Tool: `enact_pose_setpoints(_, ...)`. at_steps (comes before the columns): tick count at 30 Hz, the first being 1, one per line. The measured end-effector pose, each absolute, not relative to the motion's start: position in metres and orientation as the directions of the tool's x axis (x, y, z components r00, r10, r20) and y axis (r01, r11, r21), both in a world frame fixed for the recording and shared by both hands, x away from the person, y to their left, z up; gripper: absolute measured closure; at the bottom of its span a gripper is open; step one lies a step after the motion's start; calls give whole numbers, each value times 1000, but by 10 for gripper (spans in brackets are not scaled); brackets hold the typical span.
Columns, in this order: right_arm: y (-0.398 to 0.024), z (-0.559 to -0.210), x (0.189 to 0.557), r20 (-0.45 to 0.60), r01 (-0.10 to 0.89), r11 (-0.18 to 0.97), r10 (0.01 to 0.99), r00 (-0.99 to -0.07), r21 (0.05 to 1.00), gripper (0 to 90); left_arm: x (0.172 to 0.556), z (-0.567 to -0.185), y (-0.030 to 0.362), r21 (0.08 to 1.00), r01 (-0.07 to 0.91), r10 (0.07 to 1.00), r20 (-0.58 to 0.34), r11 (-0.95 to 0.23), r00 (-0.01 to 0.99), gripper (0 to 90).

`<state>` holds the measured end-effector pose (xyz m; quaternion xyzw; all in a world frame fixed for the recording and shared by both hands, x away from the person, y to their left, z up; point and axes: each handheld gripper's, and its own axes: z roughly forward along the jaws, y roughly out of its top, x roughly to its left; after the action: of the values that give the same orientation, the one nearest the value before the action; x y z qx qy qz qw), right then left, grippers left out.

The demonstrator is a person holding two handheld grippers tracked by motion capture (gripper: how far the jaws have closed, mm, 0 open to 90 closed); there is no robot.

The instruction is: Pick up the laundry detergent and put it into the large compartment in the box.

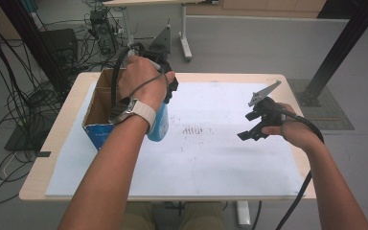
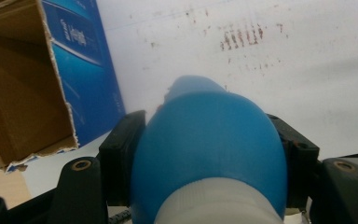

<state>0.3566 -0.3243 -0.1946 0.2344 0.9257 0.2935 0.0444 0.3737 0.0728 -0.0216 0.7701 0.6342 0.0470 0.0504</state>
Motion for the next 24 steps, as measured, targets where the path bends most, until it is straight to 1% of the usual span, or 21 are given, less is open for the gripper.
enact_pose_setpoints(7, -325, -196, 357, 58, 406, 714, 458, -887, 570, 125, 376, -14, 83, 133, 977, 986, -8, -164, 167, 373)
enact_pose_setpoints(15, -325, -196, 359, 60, 406, 712, 458, -887, 572, 125, 378, -4, 91, 135, 980, 989, 2, -146, 148, 373)
enact_pose_setpoints(24, -326, -196, 362, 62, 411, 713, 461, -885, 568, 125, 383, 7, 100, 133, 983, 992, -10, -126, 128, 373)
